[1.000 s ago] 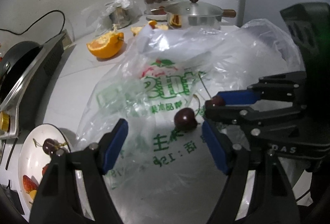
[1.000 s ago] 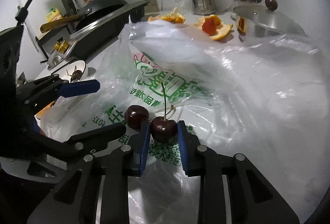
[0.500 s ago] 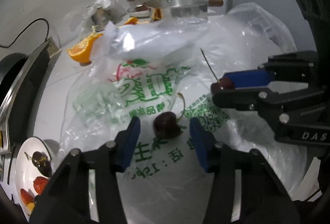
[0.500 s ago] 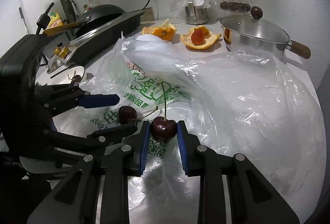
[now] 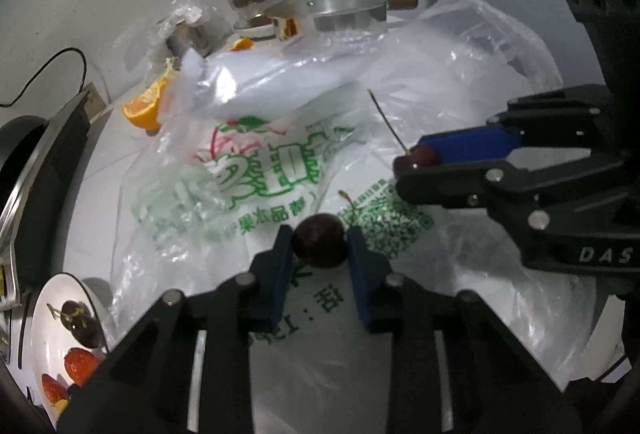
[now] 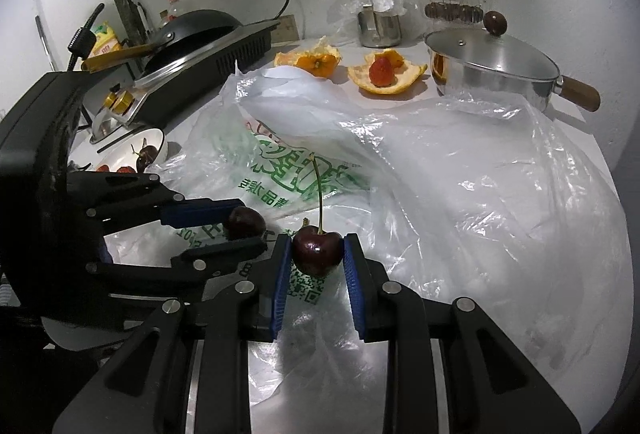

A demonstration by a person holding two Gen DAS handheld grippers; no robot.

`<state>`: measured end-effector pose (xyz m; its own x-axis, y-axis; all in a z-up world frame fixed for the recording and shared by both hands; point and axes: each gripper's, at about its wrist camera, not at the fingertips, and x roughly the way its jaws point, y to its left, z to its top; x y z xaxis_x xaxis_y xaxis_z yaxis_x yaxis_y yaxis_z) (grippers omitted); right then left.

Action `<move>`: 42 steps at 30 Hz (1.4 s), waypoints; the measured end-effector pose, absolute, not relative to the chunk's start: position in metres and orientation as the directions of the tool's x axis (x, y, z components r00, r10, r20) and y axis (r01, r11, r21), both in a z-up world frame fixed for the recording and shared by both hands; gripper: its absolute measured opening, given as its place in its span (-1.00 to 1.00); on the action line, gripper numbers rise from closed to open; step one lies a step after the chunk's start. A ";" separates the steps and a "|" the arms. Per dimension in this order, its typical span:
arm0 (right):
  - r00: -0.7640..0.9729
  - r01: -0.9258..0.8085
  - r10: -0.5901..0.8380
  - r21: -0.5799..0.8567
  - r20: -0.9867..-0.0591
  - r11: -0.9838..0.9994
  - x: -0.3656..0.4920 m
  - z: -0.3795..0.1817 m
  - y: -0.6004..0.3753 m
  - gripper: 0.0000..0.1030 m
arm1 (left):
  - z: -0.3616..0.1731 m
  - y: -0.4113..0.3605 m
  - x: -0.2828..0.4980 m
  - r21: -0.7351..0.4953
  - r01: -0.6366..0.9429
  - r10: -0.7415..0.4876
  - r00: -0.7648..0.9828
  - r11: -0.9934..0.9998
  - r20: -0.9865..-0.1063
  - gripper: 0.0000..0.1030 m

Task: Organize fruits
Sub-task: 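Lift both cherries off the bag and carry them toward the plate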

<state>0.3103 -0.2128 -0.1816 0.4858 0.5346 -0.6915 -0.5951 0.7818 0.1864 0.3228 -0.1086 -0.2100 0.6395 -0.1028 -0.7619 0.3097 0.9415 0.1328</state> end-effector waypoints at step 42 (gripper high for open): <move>0.536 -0.606 0.486 0.086 -0.690 0.791 0.258 -0.147 -0.172 -0.46 | -0.193 -0.063 0.265 0.032 0.345 -0.211 0.641 0.938 -0.738 -0.10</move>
<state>0.2581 -0.1716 -0.1474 0.5361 0.4859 -0.6903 -0.6060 0.7908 0.0860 0.2655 -0.0634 -0.1933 0.6410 -0.2108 -0.7381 0.3451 0.9380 0.0317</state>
